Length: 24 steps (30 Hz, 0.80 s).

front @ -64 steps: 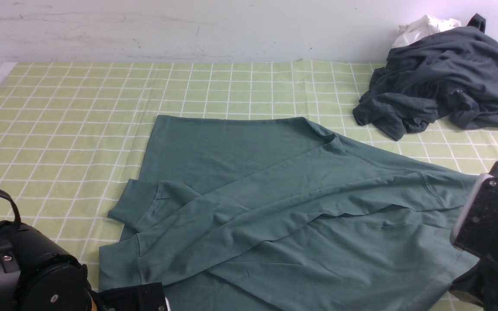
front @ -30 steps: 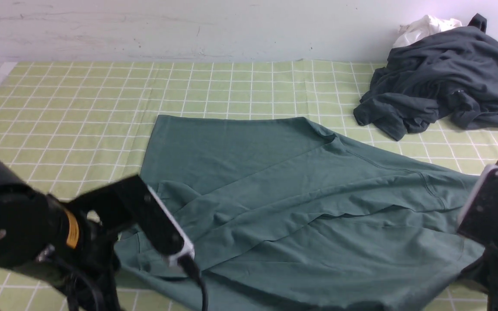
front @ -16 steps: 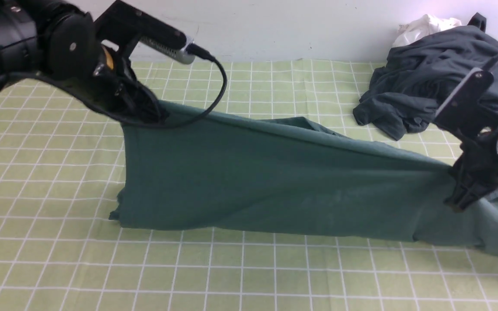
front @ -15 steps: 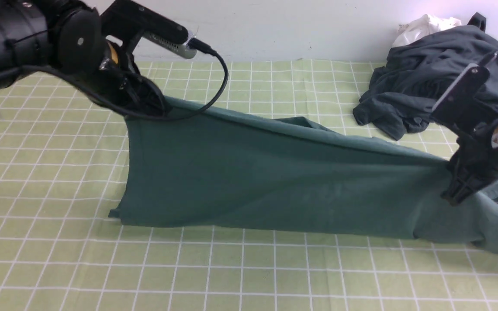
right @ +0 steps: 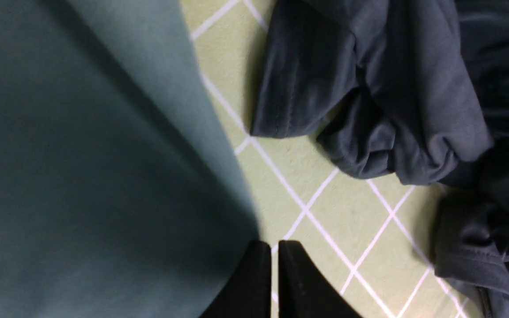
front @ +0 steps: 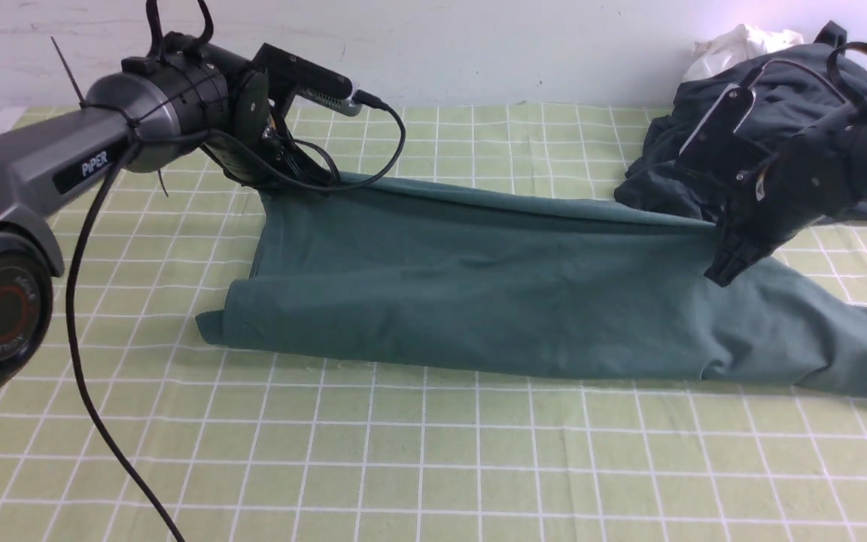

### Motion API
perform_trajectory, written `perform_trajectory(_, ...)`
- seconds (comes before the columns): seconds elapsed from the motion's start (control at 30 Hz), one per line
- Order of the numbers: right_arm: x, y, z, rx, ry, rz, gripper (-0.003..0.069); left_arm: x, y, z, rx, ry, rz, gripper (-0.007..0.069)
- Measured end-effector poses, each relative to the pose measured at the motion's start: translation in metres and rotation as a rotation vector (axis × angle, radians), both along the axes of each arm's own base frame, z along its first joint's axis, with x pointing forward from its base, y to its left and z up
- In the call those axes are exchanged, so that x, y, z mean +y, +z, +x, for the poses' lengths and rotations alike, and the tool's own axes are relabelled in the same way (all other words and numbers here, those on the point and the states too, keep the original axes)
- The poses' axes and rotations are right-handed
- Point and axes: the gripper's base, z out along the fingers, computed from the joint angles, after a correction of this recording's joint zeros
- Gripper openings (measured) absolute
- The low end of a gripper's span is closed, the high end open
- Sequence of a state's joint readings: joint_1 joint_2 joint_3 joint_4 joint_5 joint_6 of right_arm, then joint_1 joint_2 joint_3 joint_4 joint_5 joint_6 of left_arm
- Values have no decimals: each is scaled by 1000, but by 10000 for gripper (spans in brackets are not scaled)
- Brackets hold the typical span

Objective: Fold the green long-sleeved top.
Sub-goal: Use both arms to drag the lower edge of the fabric forward and fold it over the upper edge, then use the right arm to clamp the right edge of the fabric

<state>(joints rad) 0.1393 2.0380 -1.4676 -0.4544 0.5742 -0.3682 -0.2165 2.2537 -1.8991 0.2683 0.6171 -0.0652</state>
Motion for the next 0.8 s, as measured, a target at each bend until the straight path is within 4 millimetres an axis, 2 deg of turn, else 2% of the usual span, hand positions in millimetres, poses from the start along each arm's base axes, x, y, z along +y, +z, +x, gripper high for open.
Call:
perform_trajectory(0.03, -1, -1, 4, -9, -11, -1, 61, 1, -3, 4, -5, 8, -5, 127)
perform_trajectory(0.07, -1, -1, 5, -11, -13, 0, 67, 1, -3, 4, -7, 11, -8, 134)
perform_trajectory(0.17, -2, 9, 14, -65, -87, 28, 175, 6, 3, 9, -25, 42, -20, 271)
perform_trajectory(0.2, -2, 11, 15, -72, -92, 27, 188, 6, 4, 9, -26, 44, -21, 278)
perform_trajectory(0.27, -6, 29, 17, -100, -220, 63, 254, 10, 24, 9, -23, 70, -17, 342)
perform_trajectory(0.4, -10, 60, 4, -65, -428, 95, 267, 11, 63, -7, 36, 100, -32, 341)
perform_trajectory(0.47, -12, 73, -12, 23, -497, 119, 218, 8, 83, -22, 104, 64, -65, 297)
perform_trajectory(0.53, -12, 70, -23, 171, -519, 177, 150, 2, 88, -33, 179, -1, -105, 249)
perform_trajectory(0.6, -13, 60, -30, 298, -513, 245, 92, -6, 83, -42, 271, -76, -152, 204)
perform_trajectory(0.7, -19, 30, -39, 475, -508, 344, 8, -20, 57, -55, 445, -183, -220, 123)
perform_trajectory(0.73, -20, 28, -39, 481, -513, 343, 5, -21, 55, -56, 458, -192, -232, 115)
perform_trajectory(0.8, -38, 1, -41, 531, -546, 307, -11, -30, 36, -65, 538, -260, -265, 70)
